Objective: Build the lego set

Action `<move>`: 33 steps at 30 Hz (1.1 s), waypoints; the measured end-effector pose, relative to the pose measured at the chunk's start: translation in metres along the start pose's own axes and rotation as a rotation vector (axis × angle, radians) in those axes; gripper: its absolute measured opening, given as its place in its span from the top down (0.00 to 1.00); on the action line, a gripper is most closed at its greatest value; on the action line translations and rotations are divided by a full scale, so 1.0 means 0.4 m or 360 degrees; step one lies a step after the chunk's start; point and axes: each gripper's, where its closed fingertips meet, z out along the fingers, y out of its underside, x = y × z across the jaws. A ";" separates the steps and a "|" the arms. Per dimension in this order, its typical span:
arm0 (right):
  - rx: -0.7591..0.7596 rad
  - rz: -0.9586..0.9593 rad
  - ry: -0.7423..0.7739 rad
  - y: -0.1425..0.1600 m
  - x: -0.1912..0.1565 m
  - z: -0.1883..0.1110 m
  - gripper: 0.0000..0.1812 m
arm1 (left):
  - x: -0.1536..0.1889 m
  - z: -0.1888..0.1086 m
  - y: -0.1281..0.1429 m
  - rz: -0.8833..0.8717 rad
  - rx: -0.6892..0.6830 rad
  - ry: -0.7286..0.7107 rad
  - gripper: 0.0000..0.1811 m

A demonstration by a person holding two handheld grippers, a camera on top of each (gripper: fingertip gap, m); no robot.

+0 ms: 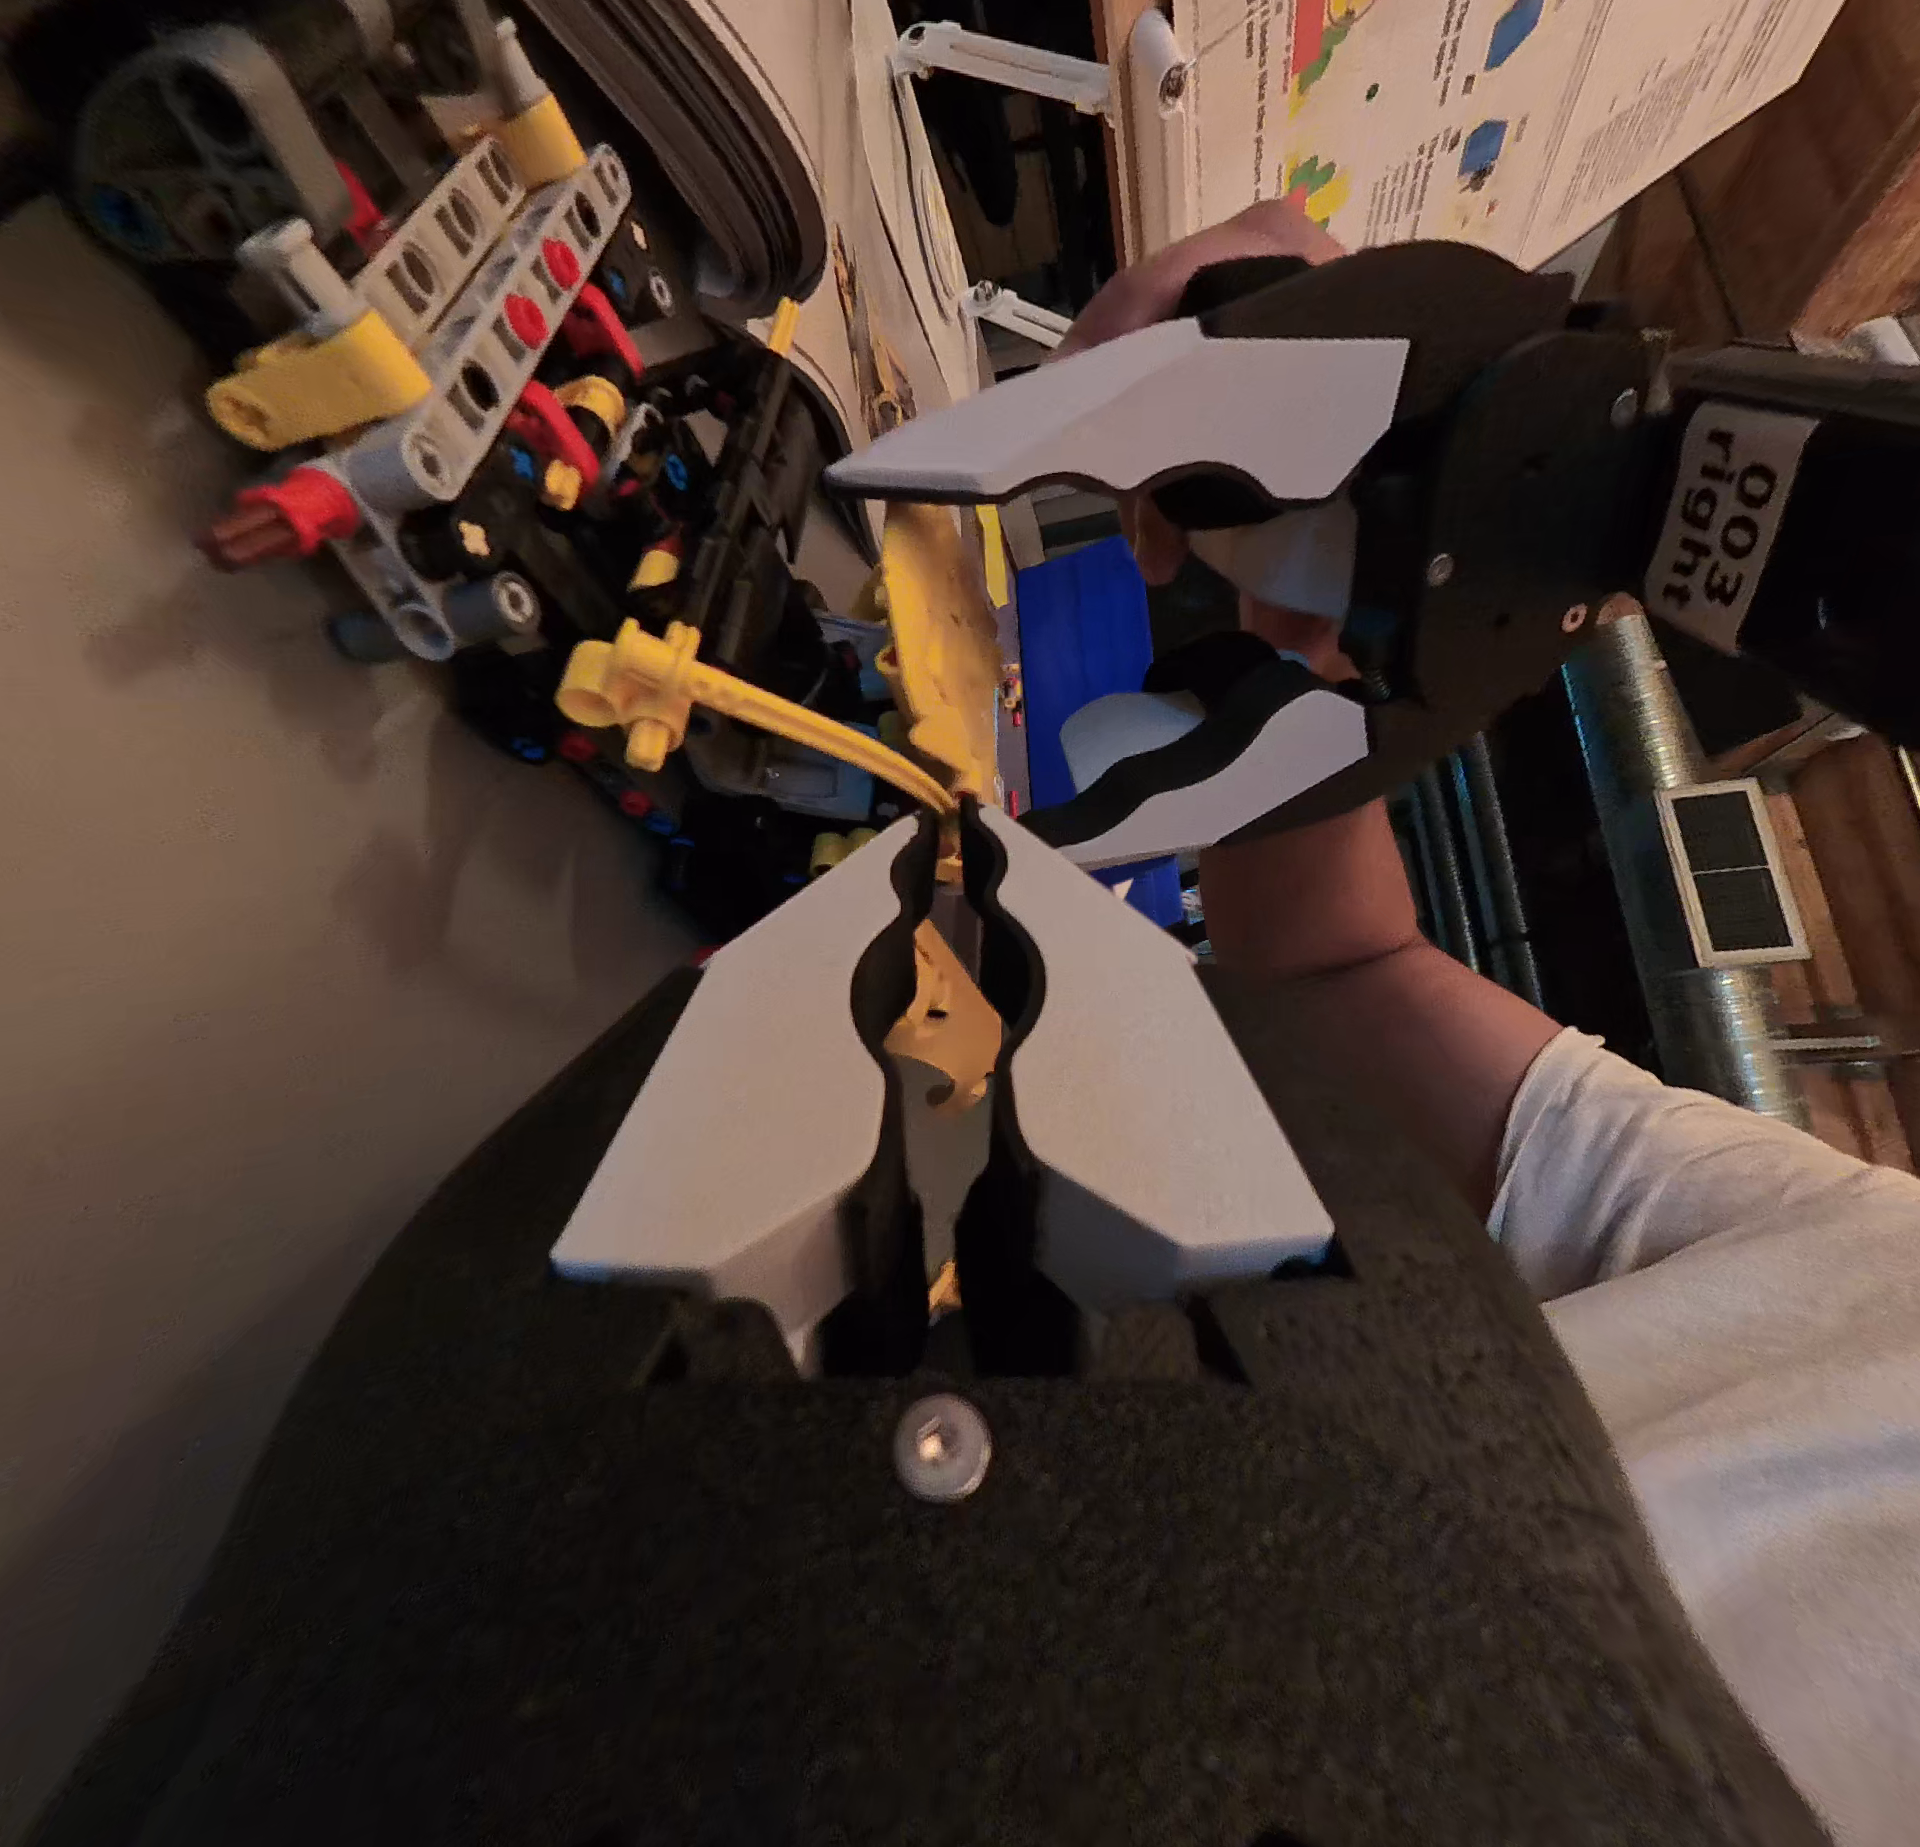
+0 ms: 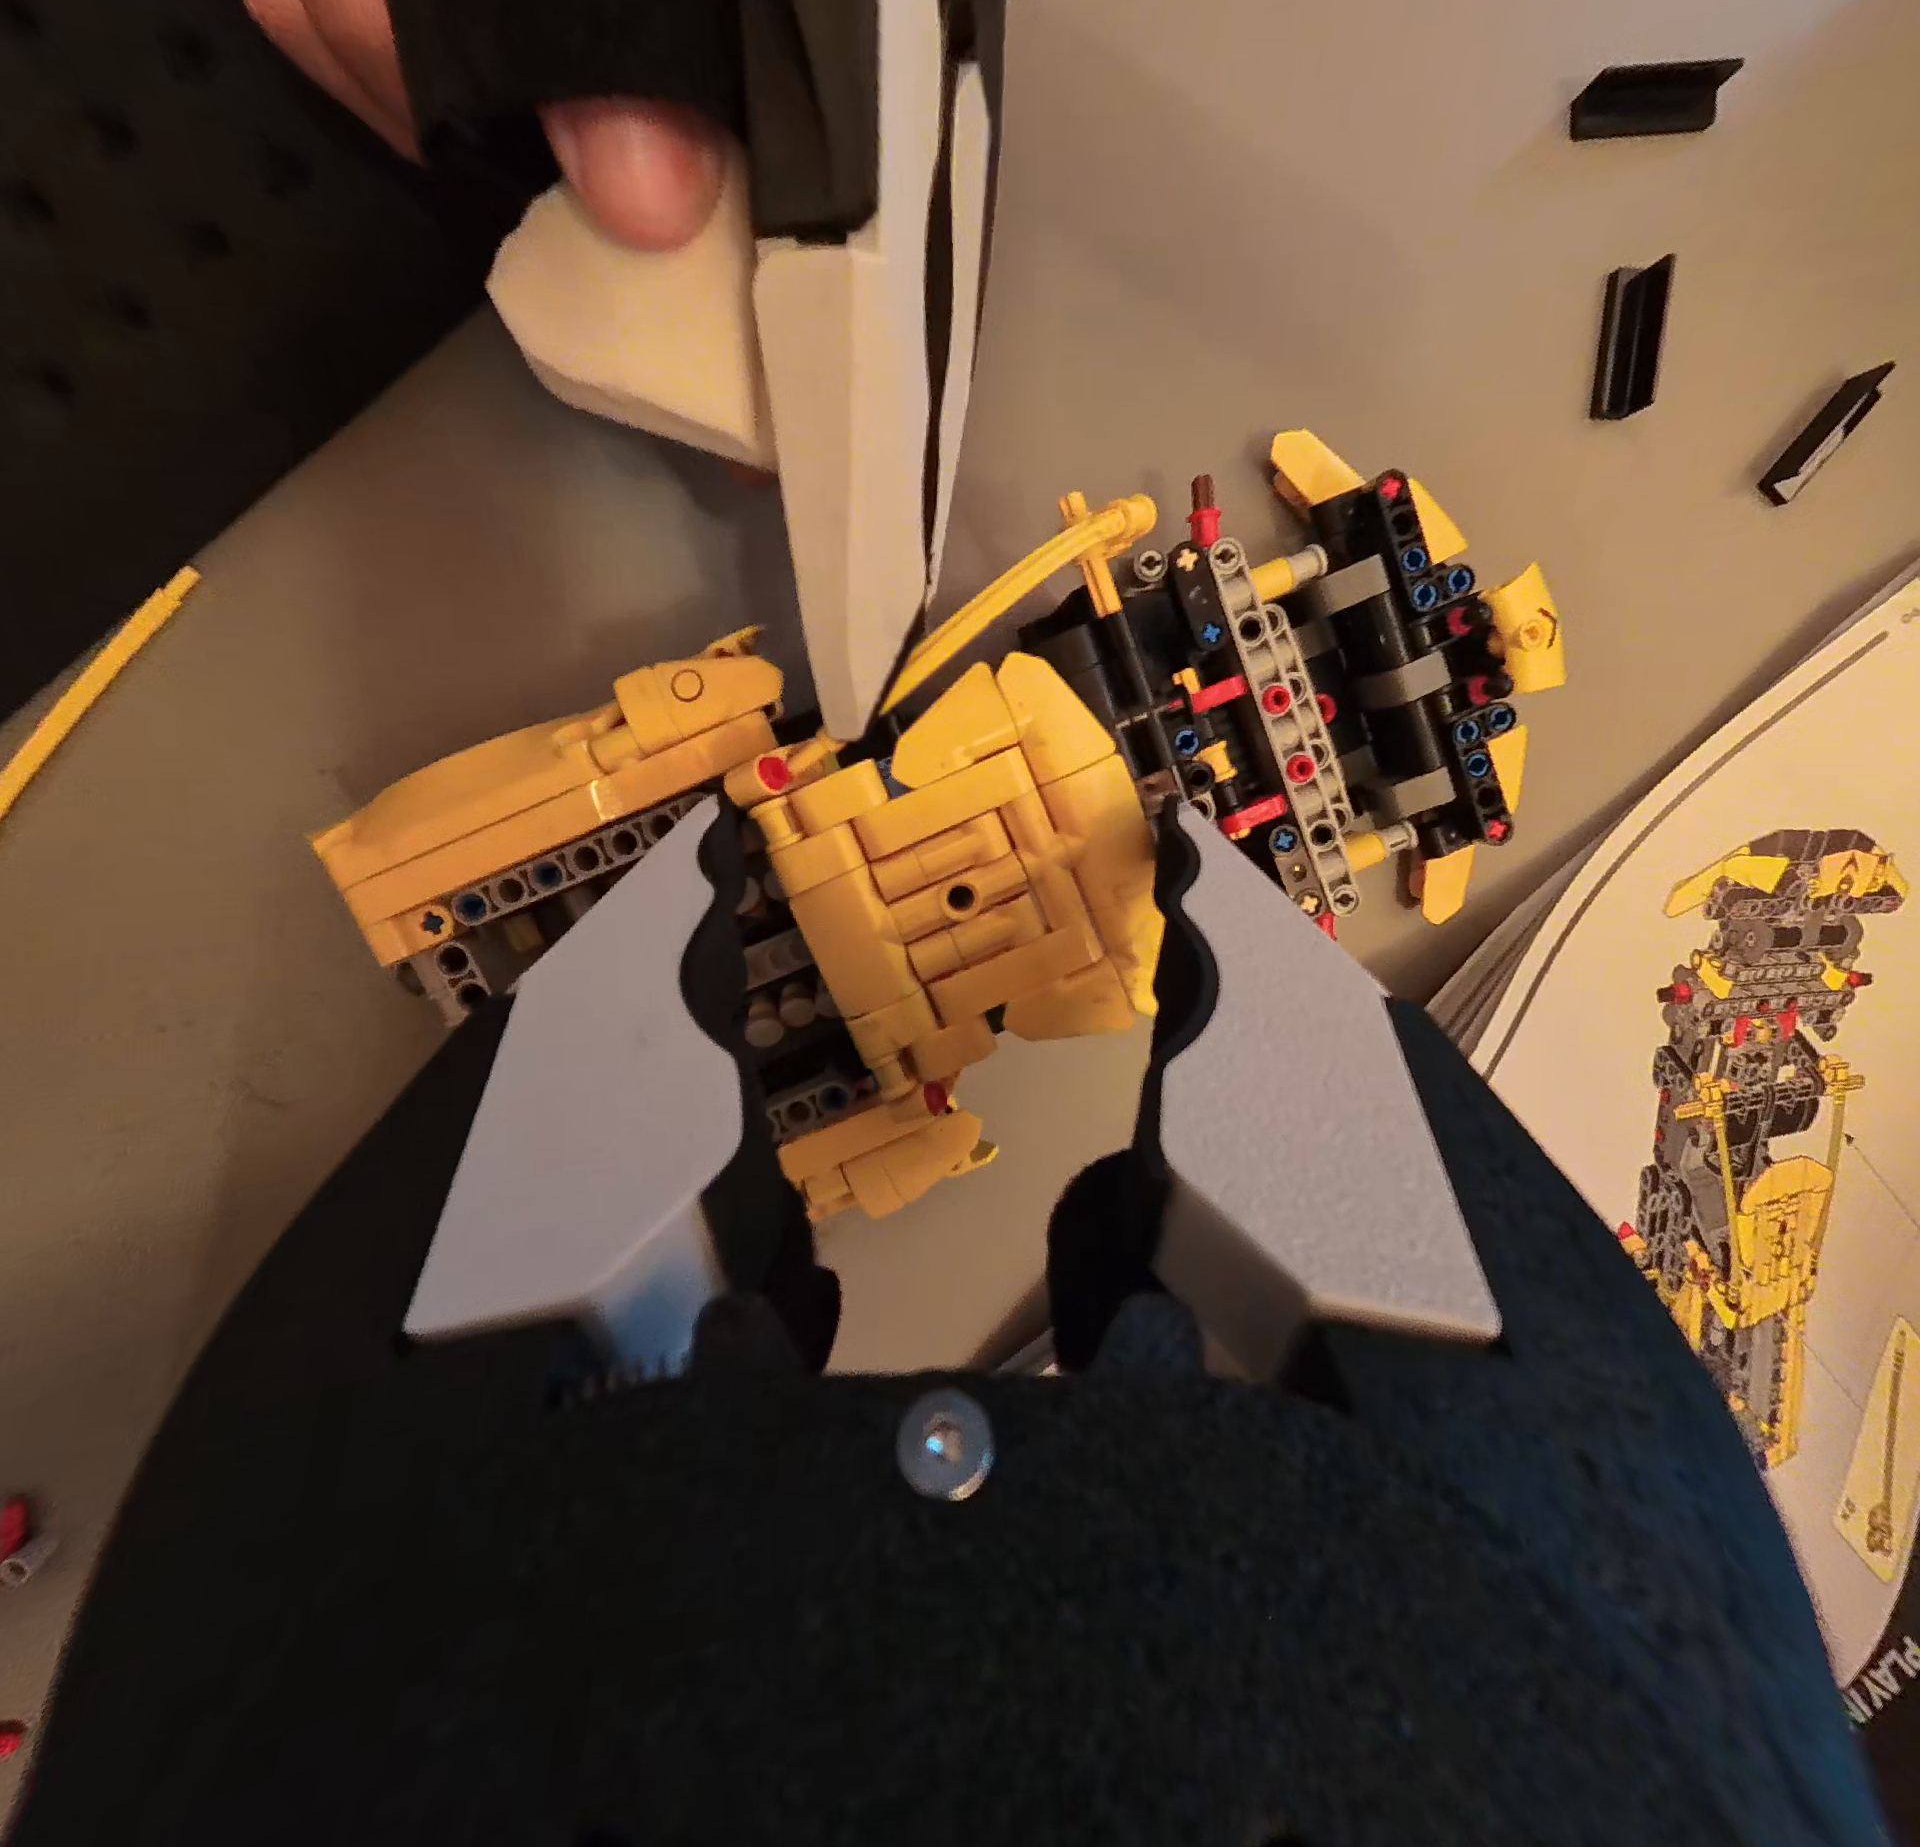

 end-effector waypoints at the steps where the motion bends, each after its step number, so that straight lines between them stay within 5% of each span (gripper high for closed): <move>1: -0.0003 0.0002 -0.0003 0.000 0.000 0.000 0.57 | 0.002 0.000 0.001 0.0011 -0.0008 0.0001 0.98; 9: -0.0053 0.0018 -0.0049 -0.010 -0.017 0.010 0.51 | 0.011 -0.003 -0.001 0.0006 -0.0087 0.0065 0.98; 21: -0.0072 -0.0001 -0.0067 -0.010 -0.011 0.010 0.57 | 0.012 0.002 0.008 0.0029 -0.0227 0.0088 0.98; 33: -0.0077 0.0021 -0.0172 -0.015 -0.013 0.010 0.59 | 0.015 -0.003 0.008 0.0326 -0.0468 0.0033 0.99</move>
